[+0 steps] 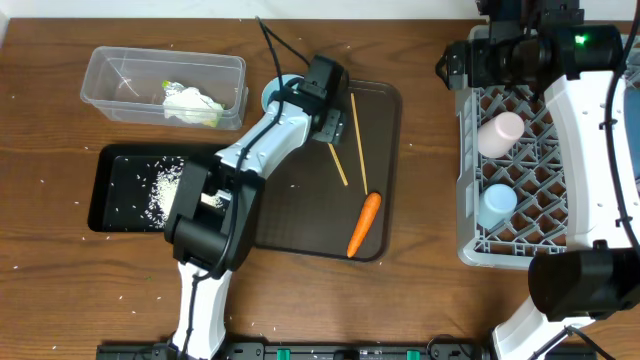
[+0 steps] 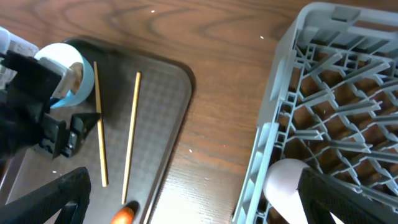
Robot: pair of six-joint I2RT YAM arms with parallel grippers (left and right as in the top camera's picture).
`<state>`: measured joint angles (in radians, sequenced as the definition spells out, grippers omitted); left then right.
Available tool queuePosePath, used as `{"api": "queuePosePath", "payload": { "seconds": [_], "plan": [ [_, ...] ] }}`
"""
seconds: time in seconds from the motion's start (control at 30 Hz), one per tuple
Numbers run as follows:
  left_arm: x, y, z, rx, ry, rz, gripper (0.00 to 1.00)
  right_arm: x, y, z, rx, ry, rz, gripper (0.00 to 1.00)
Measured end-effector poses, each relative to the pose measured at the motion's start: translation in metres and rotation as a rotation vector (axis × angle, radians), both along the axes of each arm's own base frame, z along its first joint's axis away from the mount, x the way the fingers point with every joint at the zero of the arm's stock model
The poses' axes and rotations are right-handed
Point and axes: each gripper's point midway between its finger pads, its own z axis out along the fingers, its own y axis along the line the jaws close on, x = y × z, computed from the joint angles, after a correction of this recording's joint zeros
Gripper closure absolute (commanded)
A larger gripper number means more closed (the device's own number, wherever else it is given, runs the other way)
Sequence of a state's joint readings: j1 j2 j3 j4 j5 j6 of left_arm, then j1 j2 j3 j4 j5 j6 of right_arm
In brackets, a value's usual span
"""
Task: Sort waste into correct bins and load items into the dishwasher rack
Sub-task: 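Reach the left gripper to the small light-blue bowl and grasp, then lift the small bowl with the left gripper over the black tray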
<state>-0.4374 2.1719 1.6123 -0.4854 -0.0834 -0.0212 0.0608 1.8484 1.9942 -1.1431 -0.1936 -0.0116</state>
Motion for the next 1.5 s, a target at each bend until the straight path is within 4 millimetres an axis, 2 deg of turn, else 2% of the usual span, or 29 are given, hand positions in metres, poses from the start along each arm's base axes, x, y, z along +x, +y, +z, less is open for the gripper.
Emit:
{"api": "queuePosePath", "payload": {
  "seconds": [0.13, 0.27, 0.4, 0.67, 0.87, 0.97, 1.17, 1.23, 1.3, 1.5],
  "plan": [
    [0.001, 0.001, 0.000, 0.005, -0.002, 0.006, 0.60, 0.000, -0.001, -0.001, -0.006, 0.002, -0.004, 0.01],
    [0.001, 0.002, 0.001, 0.010, -0.005, 0.010, 0.79, -0.001, -0.001, -0.001, -0.007, 0.006, -0.005, 0.01],
    [0.002, 0.003, 0.001, 0.014, -0.007, 0.015, 0.93, -0.002, -0.002, -0.002, -0.008, 0.012, -0.004, 0.01],
    [-0.005, 0.005, -0.001, 0.030, 0.022, 0.011, 0.94, -0.004, -0.002, -0.003, -0.009, 0.021, -0.004, 0.01],
    [-0.022, 0.013, 0.003, 0.060, 0.087, 0.011, 0.94, -0.005, -0.002, -0.003, -0.014, 0.023, 0.002, 0.01],
    [-0.027, 0.016, 0.022, 0.052, 0.078, 0.019, 0.94, -0.005, -0.002, -0.003, -0.014, 0.022, 0.001, 0.01],
    [-0.032, 0.015, 0.103, -0.044, -0.047, 0.043, 0.94, -0.005, -0.002, -0.004, -0.017, 0.021, 0.005, 0.01],
    [-0.036, 0.015, 0.119, -0.065, -0.066, 0.044, 0.94, -0.005, -0.002, -0.004, -0.019, 0.021, 0.007, 0.01],
    [-0.042, 0.016, 0.126, -0.074, -0.059, 0.051, 0.94, -0.005, -0.002, -0.004, -0.020, 0.022, 0.009, 0.01],
    [-0.063, 0.029, 0.120, -0.072, 0.039, 0.112, 0.94, -0.009, -0.004, -0.006, -0.031, 0.040, 0.010, 0.01]
  ]
}}
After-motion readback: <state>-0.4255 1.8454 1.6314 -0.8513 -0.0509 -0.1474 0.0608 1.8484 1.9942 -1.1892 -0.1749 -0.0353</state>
